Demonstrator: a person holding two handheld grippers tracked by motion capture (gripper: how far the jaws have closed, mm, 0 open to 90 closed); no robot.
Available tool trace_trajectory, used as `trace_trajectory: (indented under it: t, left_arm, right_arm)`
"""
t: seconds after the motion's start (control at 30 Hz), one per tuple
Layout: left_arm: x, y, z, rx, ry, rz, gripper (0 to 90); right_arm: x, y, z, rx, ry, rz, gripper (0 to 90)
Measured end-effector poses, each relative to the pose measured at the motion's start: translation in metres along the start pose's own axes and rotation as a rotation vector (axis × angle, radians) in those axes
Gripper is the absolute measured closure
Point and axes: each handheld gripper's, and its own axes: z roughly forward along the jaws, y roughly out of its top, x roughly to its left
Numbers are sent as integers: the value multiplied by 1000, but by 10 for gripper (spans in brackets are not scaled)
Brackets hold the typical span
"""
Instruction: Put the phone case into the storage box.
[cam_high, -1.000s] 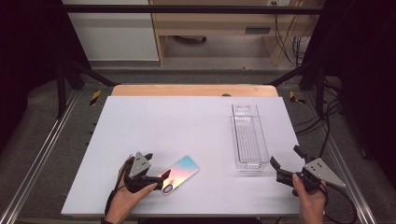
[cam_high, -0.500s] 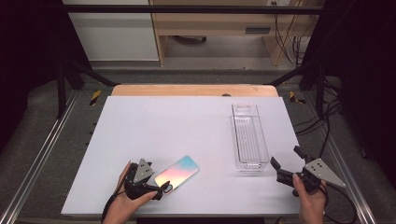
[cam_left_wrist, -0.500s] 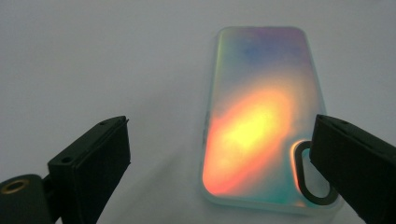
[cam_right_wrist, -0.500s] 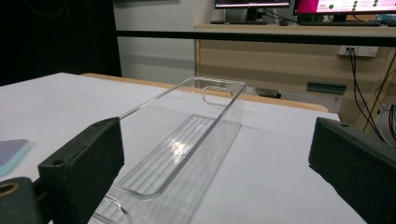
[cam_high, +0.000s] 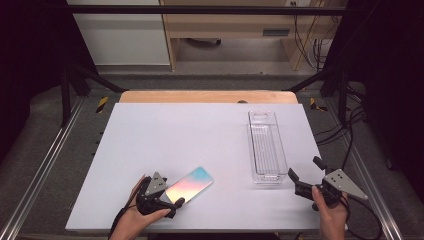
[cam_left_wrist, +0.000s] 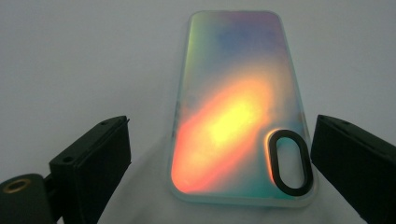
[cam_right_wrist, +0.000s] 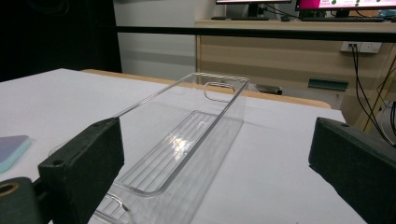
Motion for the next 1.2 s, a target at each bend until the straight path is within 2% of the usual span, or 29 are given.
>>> trace_trajectory:
  t: [0.23,0.4,0.57,0.7,0.93,1.03,1.2]
  left_arm:
    - [-6,3,8,50,-2,51,42]
    - [-8,4,14,76,-10,43,43]
    - [-9,3,14,71,-24,34,58]
    - [-10,4,12,72,-47,48,154]
    - [-10,5,12,83,-50,40,167]
    - [-10,8,11,88,-37,55,168]
    - [1,13,4,30,-25,15,170]
  right_arm:
    - [1,1,0,-4,4,-6,37]
    - [-1,1,-3,-10,2,-4,37]
    - [-2,2,-4,-15,-1,0,37]
    - [0,2,-3,-13,1,-8,37]
    - [1,4,-3,-12,-2,-12,37]
    - [3,5,-3,-18,0,-19,37]
    - [6,9,-4,-34,7,-36,37]
